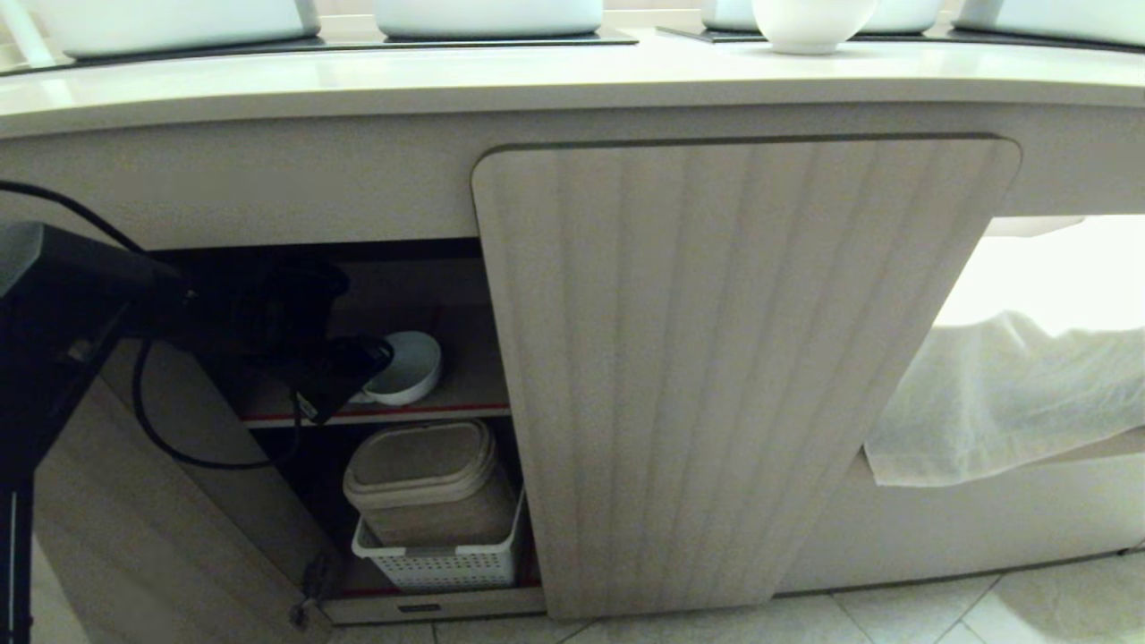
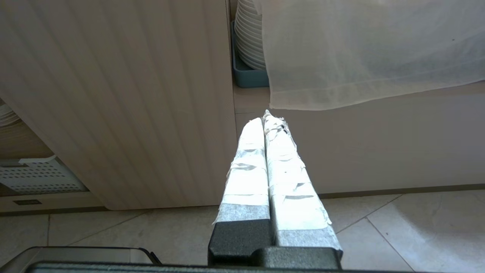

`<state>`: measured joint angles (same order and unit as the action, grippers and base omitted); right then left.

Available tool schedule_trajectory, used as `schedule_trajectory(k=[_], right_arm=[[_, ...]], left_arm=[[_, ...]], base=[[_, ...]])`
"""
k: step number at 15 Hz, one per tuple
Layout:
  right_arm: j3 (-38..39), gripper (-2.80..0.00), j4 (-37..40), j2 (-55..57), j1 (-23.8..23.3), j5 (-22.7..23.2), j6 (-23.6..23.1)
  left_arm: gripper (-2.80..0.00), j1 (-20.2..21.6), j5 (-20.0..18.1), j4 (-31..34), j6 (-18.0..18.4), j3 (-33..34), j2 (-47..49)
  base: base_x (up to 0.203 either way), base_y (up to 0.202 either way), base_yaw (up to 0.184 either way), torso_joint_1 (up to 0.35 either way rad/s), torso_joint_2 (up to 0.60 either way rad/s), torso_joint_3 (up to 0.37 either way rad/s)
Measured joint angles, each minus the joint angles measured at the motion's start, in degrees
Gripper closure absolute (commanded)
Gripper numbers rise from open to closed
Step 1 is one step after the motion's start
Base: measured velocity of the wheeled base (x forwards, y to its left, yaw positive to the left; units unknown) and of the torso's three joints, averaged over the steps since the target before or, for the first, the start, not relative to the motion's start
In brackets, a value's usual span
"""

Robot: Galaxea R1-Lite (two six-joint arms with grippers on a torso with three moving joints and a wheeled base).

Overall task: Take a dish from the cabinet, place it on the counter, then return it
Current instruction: Put it back into the cabinet

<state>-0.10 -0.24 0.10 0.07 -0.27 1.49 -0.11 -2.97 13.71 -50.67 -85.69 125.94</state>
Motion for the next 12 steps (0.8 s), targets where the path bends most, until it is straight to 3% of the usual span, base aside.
schedule_trajectory(k=[12], right_arm=[[0.0,0.00,0.0,0.0,0.0,0.0,0.0]], left_arm=[[0.00,-0.2,0.0,-0.4,-1.0,-0.7,0.7]], base=[[0.000,0.000,0.000,0.000,0.00,0.000]])
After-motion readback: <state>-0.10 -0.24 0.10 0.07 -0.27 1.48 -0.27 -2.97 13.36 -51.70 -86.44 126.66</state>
